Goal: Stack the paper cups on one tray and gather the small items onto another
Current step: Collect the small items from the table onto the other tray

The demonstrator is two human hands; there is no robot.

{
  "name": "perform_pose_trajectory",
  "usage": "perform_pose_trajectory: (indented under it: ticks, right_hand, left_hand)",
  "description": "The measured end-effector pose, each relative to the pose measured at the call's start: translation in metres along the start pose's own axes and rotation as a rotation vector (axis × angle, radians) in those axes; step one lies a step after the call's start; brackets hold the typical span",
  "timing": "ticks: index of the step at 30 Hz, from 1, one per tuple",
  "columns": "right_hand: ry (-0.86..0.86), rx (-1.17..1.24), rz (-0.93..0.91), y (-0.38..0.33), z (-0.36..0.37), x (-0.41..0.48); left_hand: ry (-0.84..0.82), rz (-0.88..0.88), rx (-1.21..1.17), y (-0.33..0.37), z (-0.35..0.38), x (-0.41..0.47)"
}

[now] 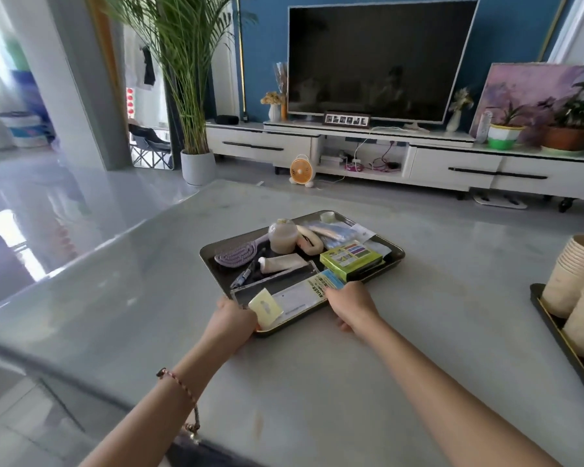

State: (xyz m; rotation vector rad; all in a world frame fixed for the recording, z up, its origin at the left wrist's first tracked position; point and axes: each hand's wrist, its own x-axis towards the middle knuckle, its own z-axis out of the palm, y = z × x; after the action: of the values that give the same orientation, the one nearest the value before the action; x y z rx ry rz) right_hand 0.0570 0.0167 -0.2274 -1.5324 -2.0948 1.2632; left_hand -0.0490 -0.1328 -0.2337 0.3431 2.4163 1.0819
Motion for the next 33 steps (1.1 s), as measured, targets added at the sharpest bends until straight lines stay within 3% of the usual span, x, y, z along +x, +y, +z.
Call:
perform_pose_trajectory:
  ticks: [6, 13, 23, 33]
  right_hand:
    - [-0.127, 0.151, -0.033, -0.034, 0.026, 0.01]
    - [-0.312, 0.142, -0.113, -0.079, 0.081, 0.003]
    - [-0.385, 0.085, -0.207, -0.132, 0.165, -0.006]
    - [-0.395, -0.031, -0.225, -0.144, 0.171, -0.003]
  left_hand:
    - [-0.054, -0.041, 0.0, -0.008, -0.037, 0.007]
    - [0.398, -0.101, 0.05, -0.028, -0.081, 0.036]
    - [0.527, -0.196, 0.181, -0.081, -0.136, 0.049]
    - [0.614, -0.161, -0.097, -0.082, -0.149, 0.05]
